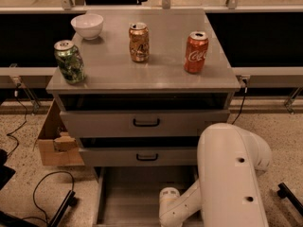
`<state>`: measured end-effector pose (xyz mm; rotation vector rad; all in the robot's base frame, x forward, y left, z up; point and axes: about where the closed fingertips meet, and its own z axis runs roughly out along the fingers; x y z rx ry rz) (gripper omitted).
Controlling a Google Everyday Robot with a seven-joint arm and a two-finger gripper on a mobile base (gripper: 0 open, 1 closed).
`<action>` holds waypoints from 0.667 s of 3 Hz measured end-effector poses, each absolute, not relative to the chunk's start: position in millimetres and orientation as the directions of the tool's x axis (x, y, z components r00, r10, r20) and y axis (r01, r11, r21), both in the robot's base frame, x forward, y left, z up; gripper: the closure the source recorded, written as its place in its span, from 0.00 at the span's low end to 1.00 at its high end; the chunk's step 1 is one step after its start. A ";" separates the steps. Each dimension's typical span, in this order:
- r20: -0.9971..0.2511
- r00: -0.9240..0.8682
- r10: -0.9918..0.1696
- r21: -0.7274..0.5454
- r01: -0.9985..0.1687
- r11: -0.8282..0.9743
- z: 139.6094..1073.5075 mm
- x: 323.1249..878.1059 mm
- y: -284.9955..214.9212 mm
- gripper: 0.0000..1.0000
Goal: Open bottom drawer
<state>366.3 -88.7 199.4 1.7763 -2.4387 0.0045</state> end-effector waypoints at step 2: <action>-0.107 -0.225 -0.968 0.076 -0.973 0.218 240.9 334.3 -124.8 0.00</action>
Offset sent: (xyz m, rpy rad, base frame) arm -0.0646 -0.0649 0.1038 0.4304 -0.1005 0.2050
